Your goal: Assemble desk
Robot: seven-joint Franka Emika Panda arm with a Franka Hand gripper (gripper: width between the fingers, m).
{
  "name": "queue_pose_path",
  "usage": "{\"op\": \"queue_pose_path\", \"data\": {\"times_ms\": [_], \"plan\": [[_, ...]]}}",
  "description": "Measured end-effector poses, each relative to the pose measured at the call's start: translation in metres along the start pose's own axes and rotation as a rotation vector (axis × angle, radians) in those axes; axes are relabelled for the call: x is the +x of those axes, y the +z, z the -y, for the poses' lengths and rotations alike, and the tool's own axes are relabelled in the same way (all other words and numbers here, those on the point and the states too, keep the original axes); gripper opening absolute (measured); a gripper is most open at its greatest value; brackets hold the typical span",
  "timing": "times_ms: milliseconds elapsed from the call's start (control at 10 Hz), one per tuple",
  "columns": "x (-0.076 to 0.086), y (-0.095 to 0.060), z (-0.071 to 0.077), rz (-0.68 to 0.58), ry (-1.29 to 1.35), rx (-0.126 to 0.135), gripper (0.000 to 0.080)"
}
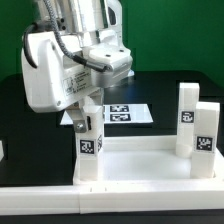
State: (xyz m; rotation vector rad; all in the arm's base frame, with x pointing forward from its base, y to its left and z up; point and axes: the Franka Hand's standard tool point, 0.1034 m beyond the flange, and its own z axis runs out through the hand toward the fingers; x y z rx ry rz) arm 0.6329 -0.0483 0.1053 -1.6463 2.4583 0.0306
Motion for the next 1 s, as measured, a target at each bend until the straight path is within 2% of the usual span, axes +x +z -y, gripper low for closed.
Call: {"op": "queue_pose_path", "data": {"times_ms": [100,200,300,400,500,700,800,1000], "plan": [[0.0,0.0,0.0,0.0,-0.022,0.0,0.0298],[0.0,0.0,0.0,0.0,-0.021,-0.001,0.0408],[-0.002,-0.001,0.0,0.002,-0.03,0.002,0.0408],[-0.009,-0.011,0.001,0.013,-0.054,0.012,0.0543],[-0.016,-0.025,0.001,0.029,-0.073,0.026,0.0627],[-0.03,-0.058,0.007,0.064,-0.096,0.059,0.0643],[-0.033,-0.064,0.008,0.073,-0.113,0.052,0.0648],[-0.032,-0.059,0.007,0.069,-0.115,0.049,0.0649]]}}
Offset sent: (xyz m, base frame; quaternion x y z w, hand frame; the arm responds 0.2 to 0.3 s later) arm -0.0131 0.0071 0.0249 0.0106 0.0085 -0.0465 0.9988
